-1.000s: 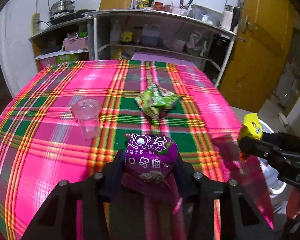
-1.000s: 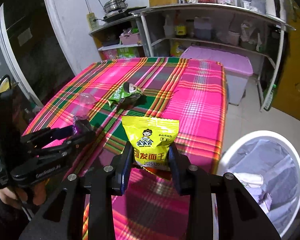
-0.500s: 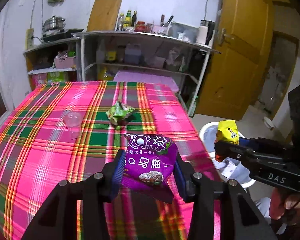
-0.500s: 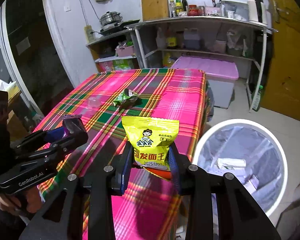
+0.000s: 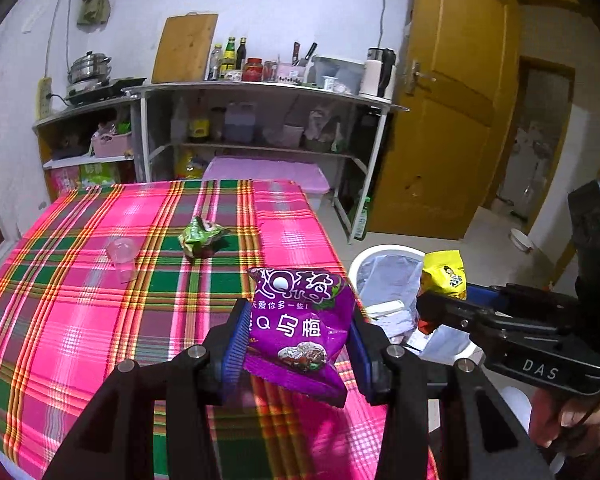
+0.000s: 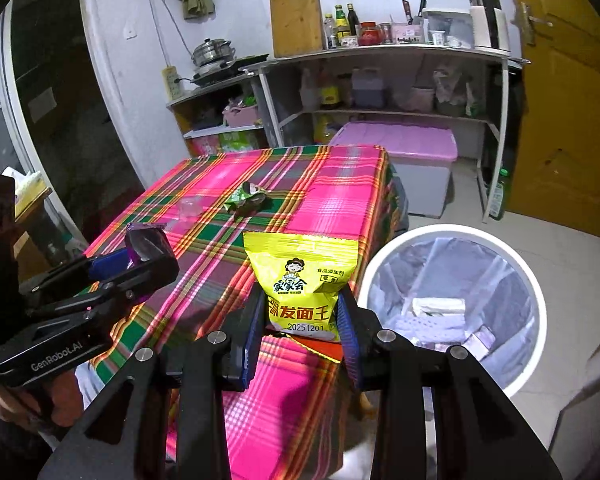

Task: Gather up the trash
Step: 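Carry the purple and yellow snack bags over the bin and open both grippers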

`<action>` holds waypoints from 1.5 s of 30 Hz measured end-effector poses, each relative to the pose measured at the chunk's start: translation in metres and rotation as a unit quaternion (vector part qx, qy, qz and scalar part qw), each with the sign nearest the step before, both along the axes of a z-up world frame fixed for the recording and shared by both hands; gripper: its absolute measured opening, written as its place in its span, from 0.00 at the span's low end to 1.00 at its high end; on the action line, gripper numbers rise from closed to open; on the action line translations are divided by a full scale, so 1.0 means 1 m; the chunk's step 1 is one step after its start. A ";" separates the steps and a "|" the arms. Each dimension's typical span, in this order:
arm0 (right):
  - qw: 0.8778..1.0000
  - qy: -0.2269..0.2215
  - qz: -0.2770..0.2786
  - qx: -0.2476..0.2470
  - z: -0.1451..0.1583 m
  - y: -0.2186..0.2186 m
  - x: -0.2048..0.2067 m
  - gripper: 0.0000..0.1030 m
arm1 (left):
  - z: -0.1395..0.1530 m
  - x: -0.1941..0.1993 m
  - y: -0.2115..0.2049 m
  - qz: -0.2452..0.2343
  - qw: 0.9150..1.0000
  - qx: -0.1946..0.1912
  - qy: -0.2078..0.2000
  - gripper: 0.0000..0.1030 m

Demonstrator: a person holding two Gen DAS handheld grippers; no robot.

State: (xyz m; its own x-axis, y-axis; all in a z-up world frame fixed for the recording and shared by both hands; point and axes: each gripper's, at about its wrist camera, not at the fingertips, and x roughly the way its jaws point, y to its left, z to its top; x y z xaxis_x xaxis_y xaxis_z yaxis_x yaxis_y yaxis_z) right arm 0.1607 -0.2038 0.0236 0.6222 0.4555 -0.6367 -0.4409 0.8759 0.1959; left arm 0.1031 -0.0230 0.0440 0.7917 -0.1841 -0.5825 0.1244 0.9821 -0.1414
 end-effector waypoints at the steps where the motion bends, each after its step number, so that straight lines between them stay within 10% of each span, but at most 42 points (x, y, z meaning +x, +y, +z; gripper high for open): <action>1: 1.000 -0.001 -0.001 0.000 0.000 -0.002 -0.001 0.35 | 0.001 -0.001 -0.002 -0.002 1.000 0.000 -0.001 0.44; 45: 0.992 0.070 -0.107 0.016 -0.059 -0.108 0.033 0.35 | -0.042 0.065 -0.094 -0.090 0.994 0.011 0.064 0.44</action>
State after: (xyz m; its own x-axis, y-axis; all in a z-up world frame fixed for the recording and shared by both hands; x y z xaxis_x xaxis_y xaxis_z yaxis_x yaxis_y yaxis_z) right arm 0.1938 -0.3114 -0.0351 0.6126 0.3444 -0.7114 -0.2123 0.9387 0.2716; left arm 0.1682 -0.1169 0.0024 0.6658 -0.3030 -0.6818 0.2811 0.9484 -0.1469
